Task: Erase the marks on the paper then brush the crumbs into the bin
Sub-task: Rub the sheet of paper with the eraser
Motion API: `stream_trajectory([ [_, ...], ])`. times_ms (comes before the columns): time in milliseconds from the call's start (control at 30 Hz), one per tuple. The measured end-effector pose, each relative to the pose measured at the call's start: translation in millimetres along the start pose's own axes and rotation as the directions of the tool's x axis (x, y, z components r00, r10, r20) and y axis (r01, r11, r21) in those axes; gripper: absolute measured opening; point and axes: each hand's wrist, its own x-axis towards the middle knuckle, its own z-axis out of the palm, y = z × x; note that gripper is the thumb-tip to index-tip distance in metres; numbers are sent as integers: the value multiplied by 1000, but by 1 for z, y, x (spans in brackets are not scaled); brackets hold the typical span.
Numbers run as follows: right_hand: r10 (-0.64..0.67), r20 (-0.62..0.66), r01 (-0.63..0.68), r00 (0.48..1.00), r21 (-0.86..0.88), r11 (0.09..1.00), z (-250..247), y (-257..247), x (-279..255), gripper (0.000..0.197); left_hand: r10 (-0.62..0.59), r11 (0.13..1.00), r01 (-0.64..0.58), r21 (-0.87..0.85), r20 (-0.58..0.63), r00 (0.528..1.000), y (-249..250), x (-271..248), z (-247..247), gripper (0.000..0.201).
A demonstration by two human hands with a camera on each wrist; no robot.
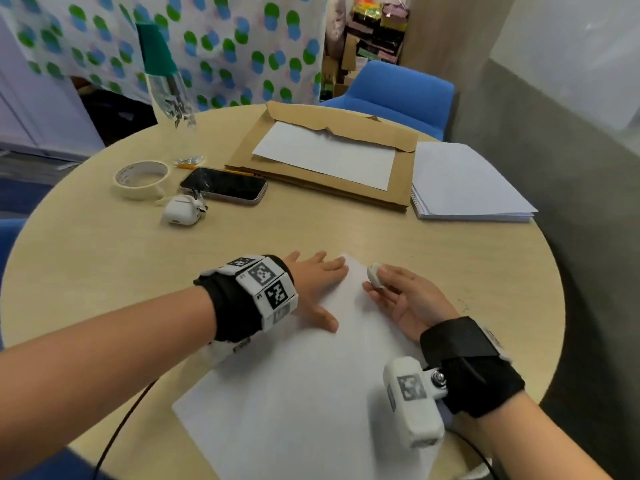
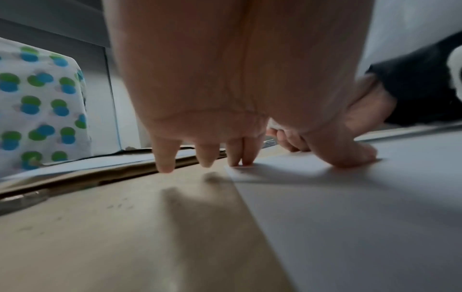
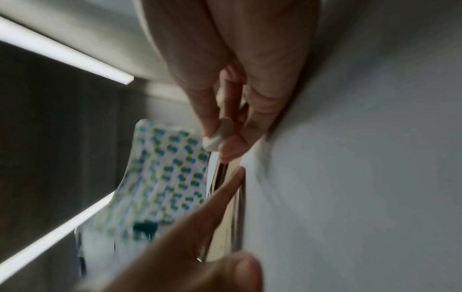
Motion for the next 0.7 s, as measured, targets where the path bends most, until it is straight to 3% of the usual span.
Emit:
stream_trajectory([
  [100, -27, 11, 29, 1000, -192, 981, 7, -13, 2, 7, 5, 999, -5, -34, 10, 1000, -5, 5, 1, 108],
  [167, -109, 72, 130, 991, -523, 842, 14, -28, 5, 14, 14, 999, -14, -41, 10, 1000, -7, 7, 0, 111],
  [200, -151, 126, 195, 981, -716, 671, 19, -35, 7, 17, 19, 999, -19, -38, 7, 1000, -8, 7, 1, 112],
  [267, -193, 283, 314, 940, -936, 158, 30, -44, 11, 18, 23, 999, -23, -25, 7, 1000, -8, 9, 3, 114],
  [300, -174, 370, 362, 913, -929, -75, 38, -45, 14, 19, 22, 1000, -22, -15, 6, 1000, -8, 9, 4, 115],
  [333, -123, 443, 405, 888, -880, -247, 44, -44, 17, 22, 24, 1000, -24, -9, 2, 1000, -8, 10, 4, 115],
  [367, -59, 493, 443, 868, -823, -356, 49, -42, 18, 24, 28, 1000, -28, -8, -3, 1000, -9, 11, 5, 116],
  [433, 58, 537, 499, 841, -732, -463, 51, -37, 19, 27, 34, 999, -34, -9, -6, 999, -9, 11, 5, 116],
  [500, 152, 536, 530, 831, -677, -511, 43, -40, 16, 27, 29, 1000, -29, 4, 8, 1000, -10, 11, 4, 115],
  [600, 249, 481, 531, 840, -638, -558, 34, -52, 12, 28, 15, 1000, -16, 22, 28, 999, -9, 9, 3, 114],
  [700, 229, 502, 537, 834, -641, -548, 43, -52, 18, 29, 31, 999, -31, 12, 19, 999, -9, 8, 2, 114],
])
